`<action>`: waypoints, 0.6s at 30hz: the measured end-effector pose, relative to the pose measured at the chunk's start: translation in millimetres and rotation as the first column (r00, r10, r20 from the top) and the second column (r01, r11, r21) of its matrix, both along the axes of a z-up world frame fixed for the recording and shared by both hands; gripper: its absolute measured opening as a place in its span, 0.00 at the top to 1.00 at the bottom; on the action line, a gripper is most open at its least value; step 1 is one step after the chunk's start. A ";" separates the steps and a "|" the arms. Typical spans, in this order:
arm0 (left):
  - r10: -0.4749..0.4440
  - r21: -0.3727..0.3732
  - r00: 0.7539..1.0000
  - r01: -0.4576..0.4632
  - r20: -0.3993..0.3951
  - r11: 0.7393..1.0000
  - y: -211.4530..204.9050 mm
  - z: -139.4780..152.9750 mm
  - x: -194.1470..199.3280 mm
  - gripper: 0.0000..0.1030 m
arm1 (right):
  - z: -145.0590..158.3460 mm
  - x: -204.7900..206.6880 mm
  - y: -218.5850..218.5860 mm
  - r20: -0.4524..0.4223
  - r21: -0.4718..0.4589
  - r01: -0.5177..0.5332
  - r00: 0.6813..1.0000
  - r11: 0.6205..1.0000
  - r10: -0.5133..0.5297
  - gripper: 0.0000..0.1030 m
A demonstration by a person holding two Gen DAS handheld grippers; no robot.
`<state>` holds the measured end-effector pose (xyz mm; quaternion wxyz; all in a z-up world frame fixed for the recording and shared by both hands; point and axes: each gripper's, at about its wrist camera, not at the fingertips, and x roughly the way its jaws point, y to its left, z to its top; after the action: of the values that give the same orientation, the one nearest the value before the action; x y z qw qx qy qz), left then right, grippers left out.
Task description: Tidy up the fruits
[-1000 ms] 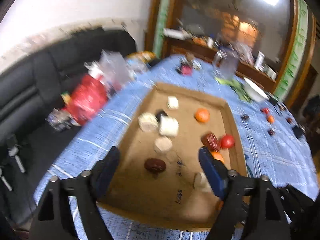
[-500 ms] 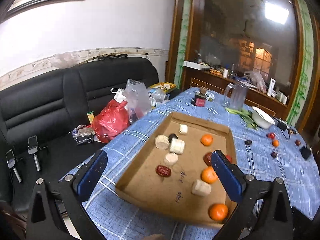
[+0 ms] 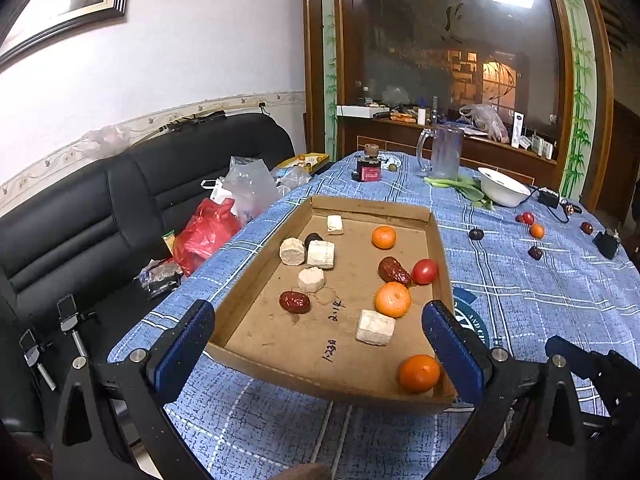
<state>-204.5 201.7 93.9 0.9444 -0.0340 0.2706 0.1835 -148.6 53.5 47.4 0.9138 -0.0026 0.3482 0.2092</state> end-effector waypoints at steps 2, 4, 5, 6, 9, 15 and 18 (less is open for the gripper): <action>-0.008 -0.001 1.000 0.008 -0.011 1.000 -2.1 -1.8 1.4 0.00 | 0.3 -0.5 -0.7 0.002 0.000 0.001 1.000 1.000 -0.001 0.27; -0.013 -0.004 1.000 0.013 -0.019 1.000 -2.2 -3.4 2.0 0.00 | 0.1 -0.7 -1.4 0.004 -0.003 0.004 1.000 1.000 -0.004 0.27; -0.016 -0.006 1.000 0.016 -0.021 1.000 -2.4 -3.9 2.0 0.00 | 0.0 -0.6 -1.3 0.005 -0.005 0.004 1.000 1.000 -0.004 0.26; -0.018 -0.009 1.000 0.017 -0.023 1.000 -2.2 -4.3 2.3 0.00 | -0.4 -0.8 -1.4 0.006 -0.008 0.005 1.000 1.000 -0.005 0.26; -0.019 -0.015 0.999 0.019 -0.028 1.000 -1.8 -5.5 3.1 0.00 | -1.4 -0.7 -0.8 0.003 -0.012 0.004 1.000 1.000 -0.004 0.26; -0.023 -0.043 0.998 0.021 -0.054 0.999 2.9 -11.3 8.0 0.00 | -3.7 0.2 2.7 0.000 -0.021 -0.001 1.000 1.000 0.001 0.25; -0.026 -0.064 0.997 0.021 -0.066 0.998 5.5 -13.6 9.2 0.00 | -4.3 0.8 4.2 -0.001 -0.025 -0.005 1.000 1.000 0.004 0.25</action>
<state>-195.3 207.2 80.3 0.9354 -0.0545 0.3080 0.1647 -147.8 57.7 43.1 0.9130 -0.0146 0.3513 0.2070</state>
